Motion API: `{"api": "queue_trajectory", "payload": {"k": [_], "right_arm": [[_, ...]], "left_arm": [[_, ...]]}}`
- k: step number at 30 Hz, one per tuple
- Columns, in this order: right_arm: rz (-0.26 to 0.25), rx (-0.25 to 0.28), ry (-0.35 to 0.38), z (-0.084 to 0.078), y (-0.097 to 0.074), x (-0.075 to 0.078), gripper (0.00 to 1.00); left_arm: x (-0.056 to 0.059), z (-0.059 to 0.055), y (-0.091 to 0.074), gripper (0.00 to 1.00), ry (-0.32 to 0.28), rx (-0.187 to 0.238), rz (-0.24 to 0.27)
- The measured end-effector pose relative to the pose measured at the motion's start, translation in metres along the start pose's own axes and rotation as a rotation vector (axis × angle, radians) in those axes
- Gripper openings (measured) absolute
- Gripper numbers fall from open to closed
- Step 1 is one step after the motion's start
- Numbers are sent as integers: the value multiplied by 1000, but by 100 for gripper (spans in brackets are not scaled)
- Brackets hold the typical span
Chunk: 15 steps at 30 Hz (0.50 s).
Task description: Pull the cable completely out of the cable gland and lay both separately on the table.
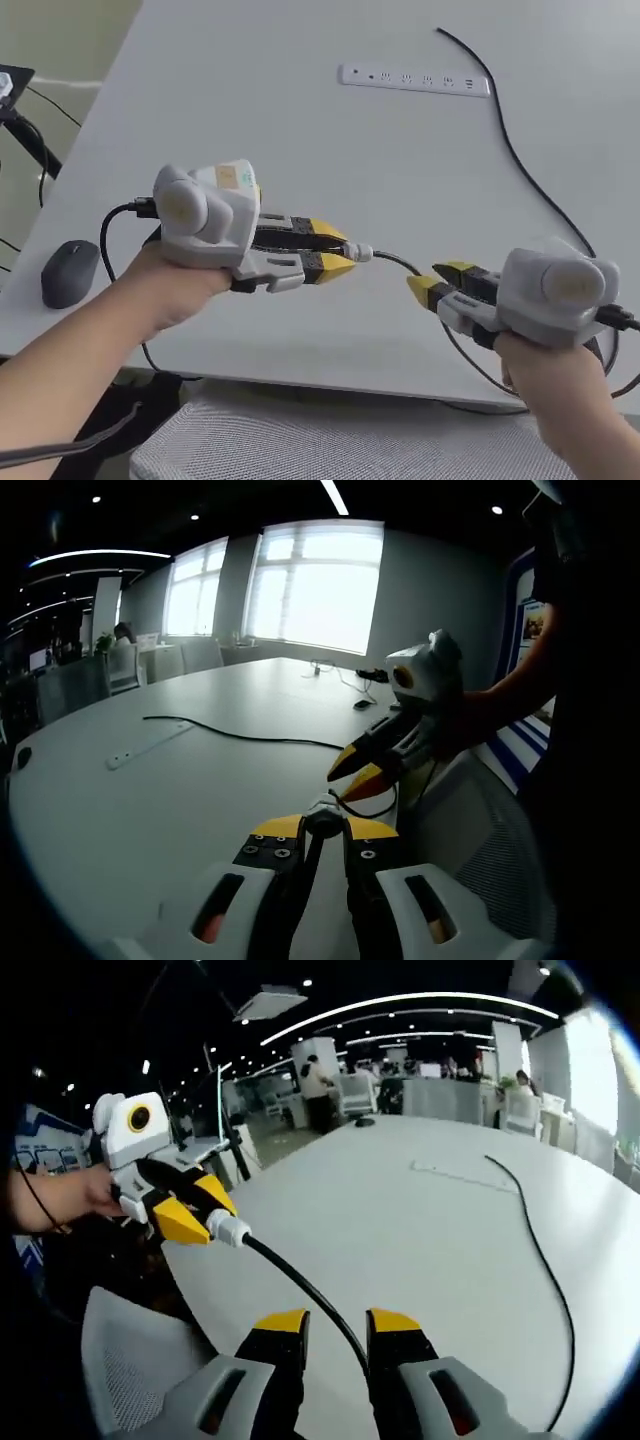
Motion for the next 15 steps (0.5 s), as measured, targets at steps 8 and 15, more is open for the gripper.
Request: {"api": "queue_trajectory", "payload": {"k": [8, 15], "right_arm": [[93, 12, -314, 30, 14, -29, 18], [146, -15, -468, 27, 23, -40, 12]], "left_arm": [[1, -1, -1, 15, -3, -8, -1], [1, -2, -3, 15, -10, -15, 1]]}}
Point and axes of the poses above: the centre of the closed fingertips' face, and the gripper's own axes: y roughly forward along the fingers, x roughly to its right, z roughly out of its top, the point moved 6 cm from there along -y, roughly backward along the fingers, and after that the axes turned 8 degrees about x, right-handed, at the moved point
